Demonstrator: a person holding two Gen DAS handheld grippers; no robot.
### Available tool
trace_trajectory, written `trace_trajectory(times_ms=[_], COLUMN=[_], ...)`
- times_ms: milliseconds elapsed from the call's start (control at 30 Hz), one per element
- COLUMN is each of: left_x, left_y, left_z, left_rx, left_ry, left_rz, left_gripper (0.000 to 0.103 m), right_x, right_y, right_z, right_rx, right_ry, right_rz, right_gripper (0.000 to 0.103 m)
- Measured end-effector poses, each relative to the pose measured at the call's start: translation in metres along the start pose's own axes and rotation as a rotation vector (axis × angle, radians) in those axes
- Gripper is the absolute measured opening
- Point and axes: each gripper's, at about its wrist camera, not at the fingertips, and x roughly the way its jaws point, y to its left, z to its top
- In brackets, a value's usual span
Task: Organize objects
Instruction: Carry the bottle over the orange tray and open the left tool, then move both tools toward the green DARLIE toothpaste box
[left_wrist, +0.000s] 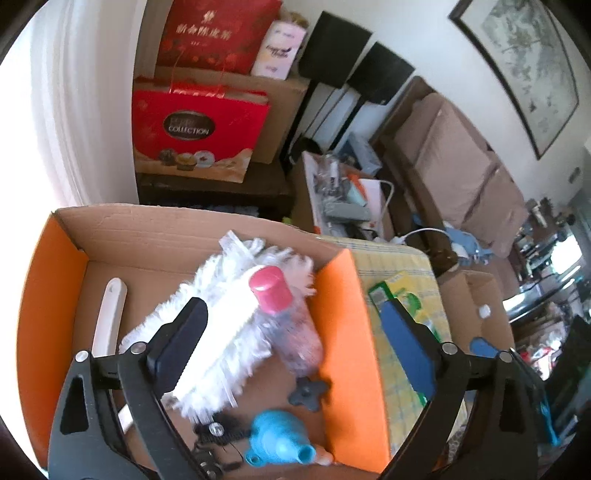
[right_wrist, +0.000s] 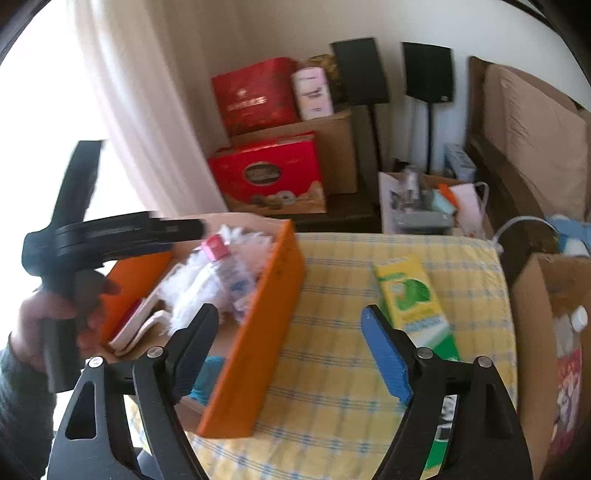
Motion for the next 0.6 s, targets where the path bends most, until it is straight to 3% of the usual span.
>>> trace_trajectory(times_ms=[267,600], left_x=[-0.024,-0.044], left_y=[-0.031,-0.07], left_z=[-0.017,-0.049], left_rx=[0.078,0.171], left_ry=[-0.039,-0.071], left_rz=[0.039,0.062], left_gripper=[0.1,0.102], right_x=[-0.018,-0.042], right_y=[-0.034,-0.045], right_z=[-0.01,-0.016], right_rx=[0.05,0.03], right_ry=[-0.017,-0.025], right_rz=[-0.095,-0.157], right_gripper=[0.101,0.103])
